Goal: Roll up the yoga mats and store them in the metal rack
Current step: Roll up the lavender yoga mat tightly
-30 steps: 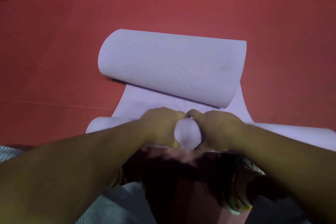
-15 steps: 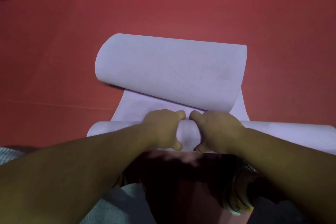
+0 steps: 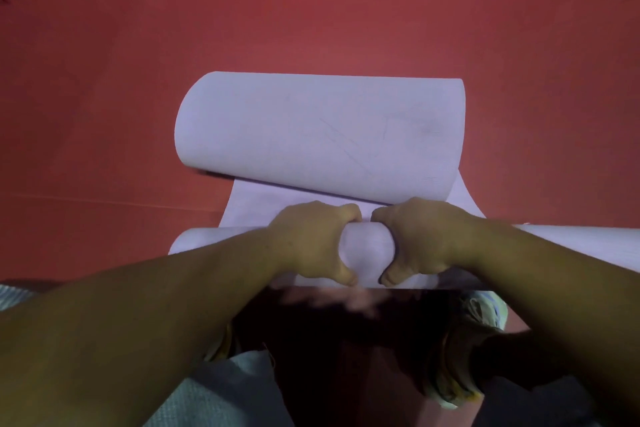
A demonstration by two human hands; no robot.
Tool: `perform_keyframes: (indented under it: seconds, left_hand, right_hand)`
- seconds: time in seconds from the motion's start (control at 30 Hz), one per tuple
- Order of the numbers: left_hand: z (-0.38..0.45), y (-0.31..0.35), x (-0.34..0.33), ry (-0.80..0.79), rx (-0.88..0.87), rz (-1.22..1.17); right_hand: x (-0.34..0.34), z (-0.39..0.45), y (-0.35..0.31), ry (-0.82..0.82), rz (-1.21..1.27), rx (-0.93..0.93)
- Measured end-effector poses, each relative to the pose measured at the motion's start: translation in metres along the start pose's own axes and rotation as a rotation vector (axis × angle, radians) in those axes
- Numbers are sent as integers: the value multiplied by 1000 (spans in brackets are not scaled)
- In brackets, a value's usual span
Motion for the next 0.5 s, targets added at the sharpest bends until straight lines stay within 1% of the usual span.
perform_keyframes:
  seconds: [0.1,0.17,0.23,0.3,0.33,0.43,0.5]
  left_hand:
    - [4,-8,2,-18,17,-86]
    - [6,-11,6,-45,22,-169]
    - [7,-11,6,-94,18,-204]
    - [5,-6,5,-119,1,-176]
    - [4,-3,5,-111,-5,-136]
    - [-1,5,7,-19,-46,60]
    - [-3,8,8,20,-64,130]
  right_hand:
    - [-1,-1,-7,150,-101,19]
    - [0,-3,-11,210,-156,48]
    - [-1,-5,-12,192,-136,52]
    - [-4,-4,-10,153,-98,35]
    - [-4,-3,-6,133,-71,22]
    - [-1,2,5,76,77,9]
    - [-3,2,5,49,112,18]
Point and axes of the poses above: each hand's wrist, its own z-axis towards the middle knuckle, its own x-axis out of the back of the hand, y = z × x, the point moved 6 cm from there along z, towards the middle knuckle, and after that the axes turned 5 degrees about -x, right-handed, at the moved point
